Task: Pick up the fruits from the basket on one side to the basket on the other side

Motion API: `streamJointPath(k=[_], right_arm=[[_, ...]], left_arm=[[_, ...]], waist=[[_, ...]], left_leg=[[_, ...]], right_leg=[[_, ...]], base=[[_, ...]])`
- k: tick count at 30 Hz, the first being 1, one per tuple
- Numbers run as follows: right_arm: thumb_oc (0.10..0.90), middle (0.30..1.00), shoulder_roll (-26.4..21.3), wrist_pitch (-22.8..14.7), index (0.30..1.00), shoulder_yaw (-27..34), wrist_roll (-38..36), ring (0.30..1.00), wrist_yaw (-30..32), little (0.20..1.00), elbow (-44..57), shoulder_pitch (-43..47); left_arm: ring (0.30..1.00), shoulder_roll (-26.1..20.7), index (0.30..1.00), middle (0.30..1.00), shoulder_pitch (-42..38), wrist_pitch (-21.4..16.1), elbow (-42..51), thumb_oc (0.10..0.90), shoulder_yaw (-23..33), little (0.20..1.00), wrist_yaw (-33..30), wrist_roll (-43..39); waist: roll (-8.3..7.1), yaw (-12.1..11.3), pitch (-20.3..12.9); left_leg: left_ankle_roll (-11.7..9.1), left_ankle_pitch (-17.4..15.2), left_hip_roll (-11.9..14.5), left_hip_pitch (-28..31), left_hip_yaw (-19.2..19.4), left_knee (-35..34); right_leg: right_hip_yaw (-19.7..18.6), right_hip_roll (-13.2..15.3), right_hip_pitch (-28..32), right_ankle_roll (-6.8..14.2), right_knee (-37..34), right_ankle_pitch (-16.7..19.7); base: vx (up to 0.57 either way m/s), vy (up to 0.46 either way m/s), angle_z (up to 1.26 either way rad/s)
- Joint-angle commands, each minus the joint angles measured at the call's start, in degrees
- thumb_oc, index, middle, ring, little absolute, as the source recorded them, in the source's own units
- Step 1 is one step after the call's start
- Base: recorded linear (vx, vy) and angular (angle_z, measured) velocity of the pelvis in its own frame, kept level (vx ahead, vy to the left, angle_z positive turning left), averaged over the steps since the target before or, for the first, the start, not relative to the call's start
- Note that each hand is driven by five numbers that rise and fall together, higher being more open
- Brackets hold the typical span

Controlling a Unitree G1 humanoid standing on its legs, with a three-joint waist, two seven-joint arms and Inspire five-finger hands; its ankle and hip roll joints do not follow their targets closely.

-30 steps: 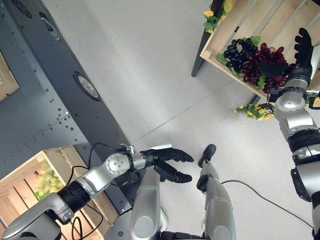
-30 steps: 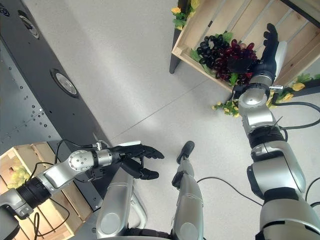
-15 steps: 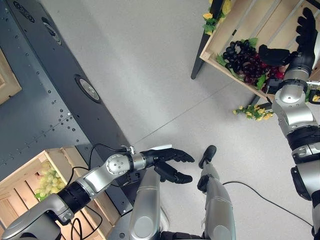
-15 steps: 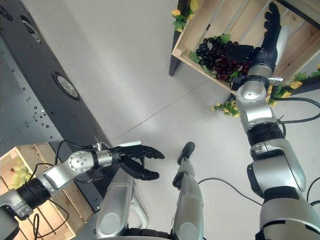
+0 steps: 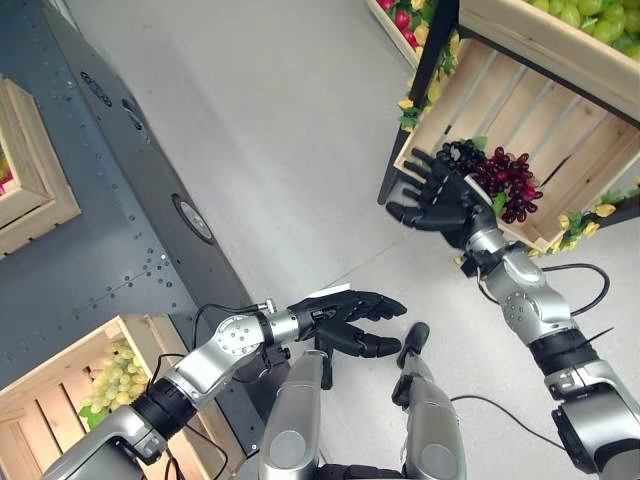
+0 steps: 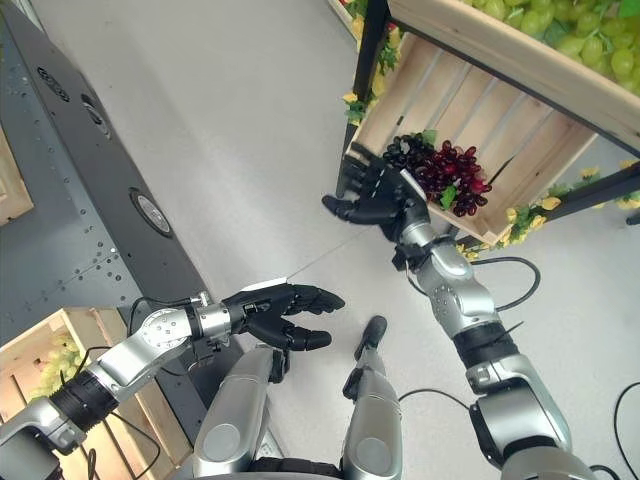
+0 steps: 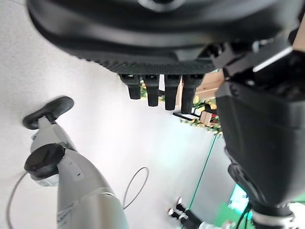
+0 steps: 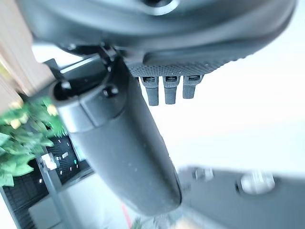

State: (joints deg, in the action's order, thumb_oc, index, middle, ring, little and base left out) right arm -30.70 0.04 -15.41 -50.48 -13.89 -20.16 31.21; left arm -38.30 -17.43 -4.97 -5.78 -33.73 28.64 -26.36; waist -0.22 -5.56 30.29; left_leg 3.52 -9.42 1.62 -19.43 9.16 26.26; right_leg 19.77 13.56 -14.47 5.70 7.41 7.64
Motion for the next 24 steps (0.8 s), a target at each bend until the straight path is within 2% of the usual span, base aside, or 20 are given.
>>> streamJointPath(k=[1,2,5,8,9,10,12,13,15,17,18,20,21,22,24], right_arm=[[0.800,0.900,1.1,-3.3,0.900,5.7,-5.0,0.900,-5.8,0.900,9.0,1.2],[0.800,0.900,1.4,-3.4,0.900,5.8,-4.8,0.900,-6.1,0.900,9.2,0.9],[0.800,0.900,6.2,-2.1,0.900,5.7,-3.9,0.900,-8.3,0.900,15.8,-6.5],[0.800,0.900,8.1,-0.7,0.900,6.0,-6.1,0.900,-9.8,0.900,19.1,-12.5],[0.800,0.900,9.3,-0.1,0.900,5.4,-8.1,0.900,-10.0,0.900,21.1,-16.9],[0.800,0.900,9.5,0.3,0.900,5.3,-8.5,0.900,-10.2,0.900,21.5,-17.8],[0.800,0.900,10.9,-0.6,0.900,3.1,-8.3,0.900,-11.1,0.900,22.7,-23.0],[0.800,0.900,11.0,-0.3,0.900,2.7,-8.8,0.900,-11.6,0.900,22.8,-23.7],[0.800,0.900,12.1,-0.6,0.900,1.1,-8.5,0.900,-12.0,0.900,22.1,-27.4],[0.800,0.900,12.3,0.8,0.900,0.5,-9.9,0.900,-12.2,0.900,21.7,-28.9],[0.800,0.900,12.6,0.1,0.900,0.1,-8.2,0.900,-11.9,0.900,21.6,-30.4],[0.800,0.900,11.7,0.7,0.900,-0.1,-9.1,0.900,-12.0,0.900,21.8,-32.6],[0.800,0.900,11.7,0.6,0.900,-0.4,-8.4,0.900,-12.0,0.900,22.1,-34.0],[0.800,0.900,11.6,0.7,0.900,-0.6,-6.0,0.900,-12.3,0.900,22.3,-34.4],[0.800,0.900,9.5,1.4,0.900,-1.3,-4.6,0.900,-13.0,0.900,22.7,-34.7]], left_arm=[[0.900,4.4,0.900,0.900,1.2,-7.1,3.6,0.800,1.2,0.900,2.2,-7.4],[0.900,4.5,0.900,0.900,1.4,-6.9,3.6,0.800,1.4,0.900,2.3,-7.7],[0.900,7.1,0.900,0.900,5.8,-6.4,3.5,0.800,5.0,0.900,2.7,-9.6],[0.900,8.3,0.900,0.900,9.0,-5.0,4.2,0.800,8.1,0.900,2.7,-9.0],[0.900,9.0,0.900,0.900,10.6,-4.3,5.1,0.800,9.3,0.900,2.1,-8.8],[0.900,9.1,0.900,0.900,10.9,-4.0,5.3,0.800,9.6,0.900,1.9,-8.9],[0.900,9.9,0.900,0.900,12.9,-3.7,5.9,0.800,10.8,0.900,1.7,-9.2],[0.900,10.0,0.900,0.900,13.2,-3.8,6.1,0.800,11.0,0.900,1.3,-9.3],[0.900,10.8,0.900,0.900,14.7,-3.9,6.0,0.800,11.3,0.900,0.4,-9.7],[0.900,11.0,0.900,0.900,15.3,-4.0,5.8,0.800,11.6,0.900,0.3,-9.8],[0.900,10.9,0.900,0.900,15.9,-3.9,6.0,0.800,12.1,0.900,0.6,-9.9],[0.900,10.4,0.900,0.900,17.2,-3.4,6.5,0.800,13.1,0.900,1.6,-11.0],[0.900,10.2,0.900,0.900,18.3,-2.6,7.4,0.800,13.8,0.900,2.3,-11.7],[0.900,10.0,0.900,0.900,18.6,-2.6,7.6,0.800,14.1,0.900,2.0,-12.5],[0.900,9.6,0.900,0.900,19.3,-2.2,8.2,0.800,14.9,0.900,1.4,-13.8]], waist=[[1.15,-1.2,-6.7],[1.13,-1.2,-6.8],[1.77,-0.6,-8.6],[1.98,0.0,-10.1],[1.62,0.5,-11.4],[1.58,0.7,-11.9],[0.87,1.3,-13.9],[0.81,1.4,-14.2],[0.08,2.4,-15.8],[-0.14,3.0,-16.4],[-0.24,3.4,-16.8],[-0.51,4.5,-17.6],[-0.64,5.1,-18.1],[-0.68,5.3,-18.3],[-1.23,4.8,-19.0]], left_leg=[[0.0,4.0,-5.3,11.0,-1.7,-18.2],[0.1,4.0,-5.4,11.1,-1.8,-18.2],[1.3,4.0,-6.2,14.6,-3.3,-20.3],[1.5,3.9,-6.4,17.5,-4.4,-21.5],[1.6,4.0,-7.2,19.0,-6.4,-22.4],[1.6,4.2,-7.3,19.1,-6.7,-22.5],[1.5,4.0,-8.1,20.5,-8.2,-23.7],[1.4,4.0,-8.1,20.7,-8.2,-24.0],[1.3,3.3,-8.4,21.7,-9.2,-24.3],[1.2,3.1,-8.3,22.0,-9.9,-24.5],[1.1,3.0,-8.3,22.1,-10.6,-24.6],[1.1,2.8,-8.1,22.3,-11.8,-24.8],[1.0,2.7,-8.0,22.2,-13.3,-24.7],[1.0,2.7,-7.9,22.1,-13.8,-24.5],[0.4,3.0,-7.0,21.7,-14.2,-24.0]], right_leg=[[-2.1,4.4,6.1,5.1,7.2,-3.2],[-2.2,4.5,6.1,5.1,7.4,-3.1],[-4.2,5.9,3.7,5.3,18.1,1.0],[-5.9,5.2,2.9,5.0,21.5,0.4],[-7.9,2.8,4.1,4.6,17.8,-1.0],[-8.2,2.2,4.4,4.4,16.7,-1.1],[-10.3,0.4,6.6,4.8,7.6,-0.6],[-10.5,0.2,6.9,4.9,6.6,-0.4],[-13.9,-0.5,7.3,5.7,0.9,1.4],[-15.7,-0.9,7.5,5.9,-1.3,1.7],[-17.3,-1.4,7.3,6.0,-2.3,1.7],[-20.6,-3.0,6.9,6.2,-3.0,1.5],[-23.0,-4.8,6.9,5.8,-2.2,-0.3],[-23.7,-5.6,6.8,5.7,-1.6,-1.0],[-22.1,-6.2,8.3,5.6,-2.4,-4.0]], base=[[0.09,0.189,0.10],[0.12,0.236,0.10],[0.13,0.264,0.09],[0.16,0.089,0.22],[0.17,-0.017,0.21],[0.19,-0.067,0.34],[0.17,-0.123,0.56],[0.17,-0.154,0.46],[0.17,-0.183,0.50],[0.12,-0.224,0.56],[0.12,-0.285,0.75],[0.14,-0.341,1.11],[0.11,-0.356,1.30],[0.09,-0.390,1.20],[0.05,-0.421,1.06]])
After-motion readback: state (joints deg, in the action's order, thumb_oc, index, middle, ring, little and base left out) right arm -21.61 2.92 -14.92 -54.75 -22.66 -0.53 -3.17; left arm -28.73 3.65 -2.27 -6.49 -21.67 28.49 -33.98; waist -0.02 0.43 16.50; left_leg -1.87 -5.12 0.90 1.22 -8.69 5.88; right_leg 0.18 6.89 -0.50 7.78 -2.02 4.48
